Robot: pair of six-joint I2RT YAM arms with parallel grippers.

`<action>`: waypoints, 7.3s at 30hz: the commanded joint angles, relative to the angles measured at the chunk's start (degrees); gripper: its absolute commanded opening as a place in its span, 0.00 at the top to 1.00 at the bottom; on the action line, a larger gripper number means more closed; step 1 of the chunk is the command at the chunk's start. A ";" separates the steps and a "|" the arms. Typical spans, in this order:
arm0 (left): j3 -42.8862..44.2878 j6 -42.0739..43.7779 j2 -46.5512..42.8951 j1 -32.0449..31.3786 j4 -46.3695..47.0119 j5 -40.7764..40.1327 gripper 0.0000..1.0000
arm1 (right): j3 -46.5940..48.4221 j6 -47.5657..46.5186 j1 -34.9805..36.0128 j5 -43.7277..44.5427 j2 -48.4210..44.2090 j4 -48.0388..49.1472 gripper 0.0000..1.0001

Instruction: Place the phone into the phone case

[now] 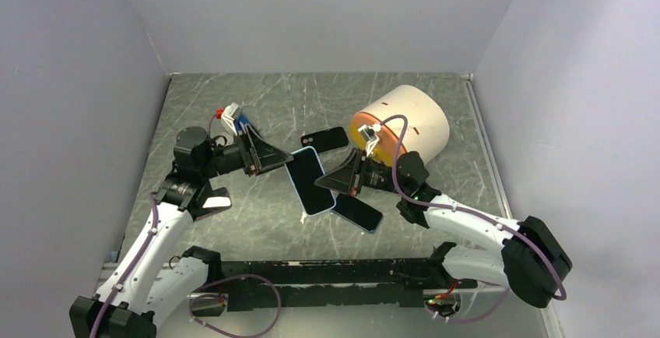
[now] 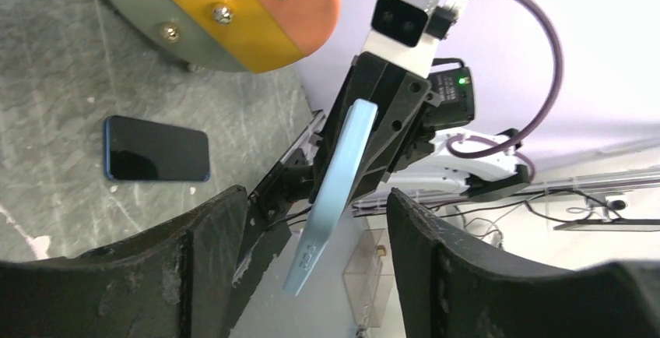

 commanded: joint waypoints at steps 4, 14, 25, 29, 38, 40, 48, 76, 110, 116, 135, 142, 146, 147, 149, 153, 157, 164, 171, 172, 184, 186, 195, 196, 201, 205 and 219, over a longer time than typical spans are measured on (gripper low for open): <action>-1.18 -4.57 -0.38 0.59 11.24 4.06 0.38 | 1.82 0.78 -0.06 0.34 -1.48 5.13 1.00; -0.47 0.77 4.42 0.60 10.00 6.38 0.52 | 5.32 -3.65 0.06 6.20 -1.53 -2.93 1.00; 1.81 8.92 6.59 0.59 -1.22 1.28 0.93 | 7.92 -6.96 1.20 11.74 0.35 -8.58 1.00; 0.16 5.68 6.87 0.59 2.77 2.89 0.77 | 7.90 -6.48 1.23 13.19 0.28 -8.06 1.00; -6.71 -4.41 8.17 0.60 19.45 6.03 0.41 | 6.96 0.67 1.33 14.61 4.22 3.73 1.00; -6.98 -4.69 8.65 0.53 20.25 6.05 0.41 | 7.15 1.73 1.33 14.17 5.68 5.45 1.00; -8.18 -6.41 11.26 0.24 24.88 7.28 0.58 | 9.19 1.74 2.29 12.95 8.79 4.97 1.00; -2.26 10.23 10.73 0.26 0.59 5.85 0.97 | 17.26 -5.96 1.56 16.28 7.33 -8.67 1.00; 4.06 16.64 20.58 4.10 -13.26 -6.28 0.97 | 12.68 -17.26 0.76 20.46 -8.23 -25.88 0.01; 7.79 19.88 30.55 9.50 -15.77 -3.88 0.97 | 12.11 -17.45 0.79 24.72 -10.86 -31.61 0.01; 17.81 25.37 50.52 9.82 -23.26 -8.59 0.93 | 9.34 -20.76 0.77 27.31 -19.76 -34.55 0.01; 20.42 27.47 53.38 9.82 -28.66 -11.41 0.69 | 8.35 -19.56 0.80 27.69 -20.72 -34.80 0.01; 20.29 27.27 51.97 9.82 -30.21 -14.37 0.55 | 7.41 -18.21 0.78 29.84 -21.77 -35.25 0.01; 20.50 27.35 51.43 9.82 -30.83 -15.24 0.53 | 7.49 -17.90 0.74 30.68 -21.77 -35.95 0.01; 21.17 27.88 50.22 9.82 -32.40 -17.33 0.49 | 7.84 -17.26 0.76 31.95 -21.58 -37.25 0.01; 21.87 28.88 45.71 9.82 -35.20 -21.55 0.44 | 8.50 -19.20 0.81 28.88 -20.05 -38.18 0.05; 21.14 29.48 38.84 9.73 -35.91 -24.00 0.39 | 11.01 -23.19 0.86 26.49 -17.05 -40.86 0.14; 17.96 30.65 25.59 9.73 -36.55 -27.73 0.12 | 17.94 -32.84 3.35 28.32 -8.98 -44.53 0.28; 17.20 34.16 18.29 9.73 -41.23 -33.49 0.06 | 23.91 -48.32 6.52 33.22 2.37 -46.81 0.33; 16.85 34.53 17.15 9.73 -41.65 -35.28 0.06 | 24.76 -50.42 6.54 32.49 4.22 -46.92 0.33; 16.10 33.92 6.57 9.61 -42.71 -48.14 0.06 | 40.72 -75.71 5.20 36.32 28.02 -58.47 0.52; 16.33 34.04 6.96 9.47 -42.68 -47.75 0.06 | 42.93 -77.55 5.01 36.17 31.31 -60.93 0.52; 17.24 33.35 5.85 9.47 -43.70 -50.41 0.06 | 54.44 -80.67 2.85 34.59 45.69 -68.39 0.56; 17.26 33.30 5.81 9.47 -43.79 -50.55 0.06 | 55.47 -80.84 2.77 34.56 46.75 -68.81 0.56; 16.80 33.34 6.53 9.47 -43.10 -49.17 0.06 | 58.81 -83.12 1.26 32.55 50.79 -69.35 0.56; 16.68 33.26 6.13 9.47 -43.20 -49.67 0.06 | 62.16 -84.00 0.03 32.89 53.10 -71.19 0.56; 16.65 33.39 6.18 9.56 -42.97 -49.00 0.06 | 65.96 -84.64 -1.05 30.48 57.89 -72.36 0.58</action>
